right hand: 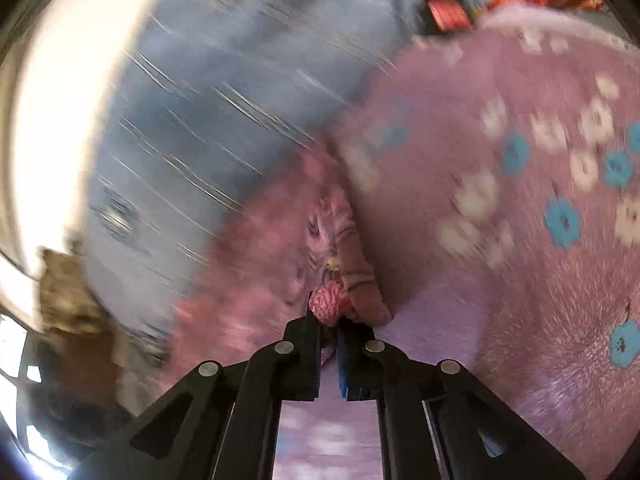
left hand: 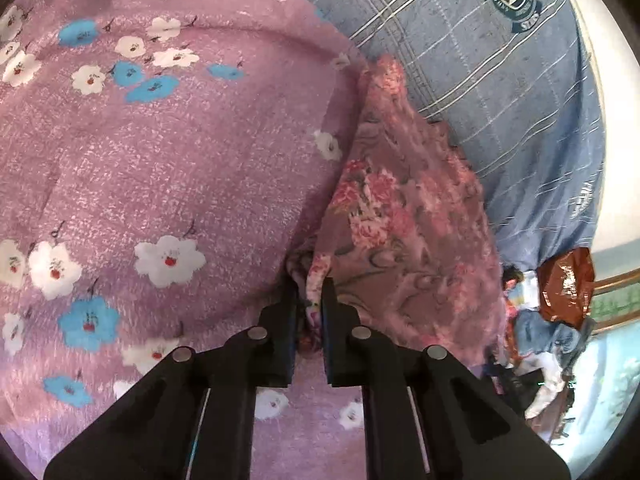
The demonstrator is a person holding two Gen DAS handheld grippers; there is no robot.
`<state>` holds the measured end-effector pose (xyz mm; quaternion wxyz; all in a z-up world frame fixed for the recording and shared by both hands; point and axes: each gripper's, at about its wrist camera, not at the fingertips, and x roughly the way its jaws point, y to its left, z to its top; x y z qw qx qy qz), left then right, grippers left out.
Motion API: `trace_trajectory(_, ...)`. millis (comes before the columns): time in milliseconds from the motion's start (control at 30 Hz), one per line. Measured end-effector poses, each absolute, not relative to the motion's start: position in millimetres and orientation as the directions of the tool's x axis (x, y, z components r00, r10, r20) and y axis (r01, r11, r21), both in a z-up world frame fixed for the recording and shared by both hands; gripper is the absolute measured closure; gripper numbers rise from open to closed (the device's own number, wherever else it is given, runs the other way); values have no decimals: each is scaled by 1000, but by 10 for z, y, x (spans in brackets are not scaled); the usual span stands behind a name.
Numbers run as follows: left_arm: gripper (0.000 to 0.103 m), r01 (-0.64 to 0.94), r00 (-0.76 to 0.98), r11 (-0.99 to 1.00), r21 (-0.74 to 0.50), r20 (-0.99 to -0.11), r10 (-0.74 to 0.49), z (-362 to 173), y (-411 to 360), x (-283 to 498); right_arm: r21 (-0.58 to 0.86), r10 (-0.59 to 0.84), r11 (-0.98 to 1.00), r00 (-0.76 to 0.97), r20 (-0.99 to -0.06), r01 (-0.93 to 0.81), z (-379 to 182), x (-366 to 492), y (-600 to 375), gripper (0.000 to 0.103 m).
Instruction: Fold small clothes
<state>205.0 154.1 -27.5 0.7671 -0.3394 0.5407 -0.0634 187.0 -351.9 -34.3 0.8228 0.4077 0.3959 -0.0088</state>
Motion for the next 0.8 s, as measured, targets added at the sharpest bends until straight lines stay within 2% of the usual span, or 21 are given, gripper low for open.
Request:
trace_trajectory(33,93,-255,409,782,-569,-796,-447,-208,1558,2009,671,318,664,687,-653,331,-375,1848,-3511,98)
trace_trajectory(100,92,-233,431,816,-529,-808,-401,-64,1646,1876,668,301,664,698,-650,337,-300,1735,-3517,87)
trace_trajectory(167,92,-224,486,822,-524,-791,-371,114,1741,1796,643,240,673,715,-657,365,-146,1601,-3567,87)
trace_trajectory(233,86,-196,529,829,-524,-768,-360,313,1743,1844,621,155,685,757,-635,380,36,1501,-3621,85)
trace_trajectory(267,78,-170,539,837,-520,-760,-363,407,1677,1917,605,121,709,782,-611,363,153,1504,-3610,84)
trace_trajectory(300,65,-155,543,845,-512,-759,-360,459,1620,1986,594,121,732,794,-596,335,233,1557,-3573,81)
trace_trajectory(367,48,-116,548,879,-462,-768,-331,572,1359,2215,557,152,786,790,-594,267,319,1773,-3431,79)
trace_trajectory(533,43,-56,470,943,-328,-842,-265,361,836,2688,481,149,849,773,-617,220,229,2133,-3179,78)
trace_trajectory(600,42,-72,418,959,-275,-881,-221,98,756,2814,441,107,853,733,-672,280,-11,2190,-3236,69)
trace_trajectory(633,41,-93,379,958,-270,-900,-217,-97,772,2868,423,98,849,692,-715,317,-206,2218,-3290,68)
trace_trajectory(700,37,-76,432,950,-303,-869,-242,-154,823,2828,510,141,818,767,-626,266,-273,2084,-3386,71)
trace_trajectory(800,37,-56,421,956,-287,-875,-239,-148,824,2825,519,149,811,762,-631,271,-250,2068,-3411,70)
